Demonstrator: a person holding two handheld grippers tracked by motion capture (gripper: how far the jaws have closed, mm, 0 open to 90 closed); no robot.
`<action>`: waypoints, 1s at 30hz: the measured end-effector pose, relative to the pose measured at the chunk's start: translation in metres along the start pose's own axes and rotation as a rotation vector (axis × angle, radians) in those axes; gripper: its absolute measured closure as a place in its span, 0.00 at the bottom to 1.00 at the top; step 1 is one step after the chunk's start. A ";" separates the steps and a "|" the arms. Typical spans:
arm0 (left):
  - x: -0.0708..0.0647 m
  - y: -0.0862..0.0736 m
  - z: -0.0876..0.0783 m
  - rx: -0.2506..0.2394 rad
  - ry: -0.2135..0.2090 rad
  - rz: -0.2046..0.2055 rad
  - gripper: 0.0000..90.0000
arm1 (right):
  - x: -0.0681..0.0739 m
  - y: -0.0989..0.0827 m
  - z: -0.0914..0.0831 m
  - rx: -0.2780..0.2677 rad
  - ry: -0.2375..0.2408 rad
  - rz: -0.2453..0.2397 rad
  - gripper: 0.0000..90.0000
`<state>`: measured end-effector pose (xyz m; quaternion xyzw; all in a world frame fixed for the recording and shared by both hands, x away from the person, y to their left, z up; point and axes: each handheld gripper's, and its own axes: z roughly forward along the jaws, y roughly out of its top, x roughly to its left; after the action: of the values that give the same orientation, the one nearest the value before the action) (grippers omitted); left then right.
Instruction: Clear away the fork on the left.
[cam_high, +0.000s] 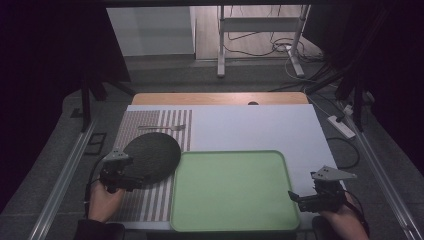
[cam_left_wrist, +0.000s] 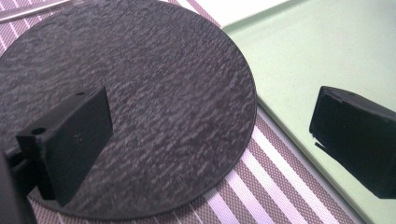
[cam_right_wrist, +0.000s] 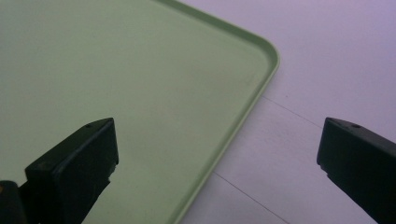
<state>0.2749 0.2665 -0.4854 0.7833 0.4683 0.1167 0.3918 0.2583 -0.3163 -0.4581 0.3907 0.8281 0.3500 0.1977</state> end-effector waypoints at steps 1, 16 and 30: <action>0.002 0.001 0.001 -0.003 -0.005 0.002 0.01 | 0.000 0.000 0.000 0.001 0.000 0.000 0.00; 0.024 0.022 0.022 0.011 -0.038 0.005 0.00 | 0.000 0.000 0.000 0.000 0.003 -0.001 0.00; 0.044 0.043 0.040 0.034 -0.005 -0.022 0.00 | 0.000 0.000 0.001 0.002 0.006 0.000 0.00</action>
<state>0.3477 0.2715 -0.4885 0.7849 0.4778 0.1025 0.3809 0.2589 -0.3164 -0.4586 0.3899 0.8289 0.3507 0.1947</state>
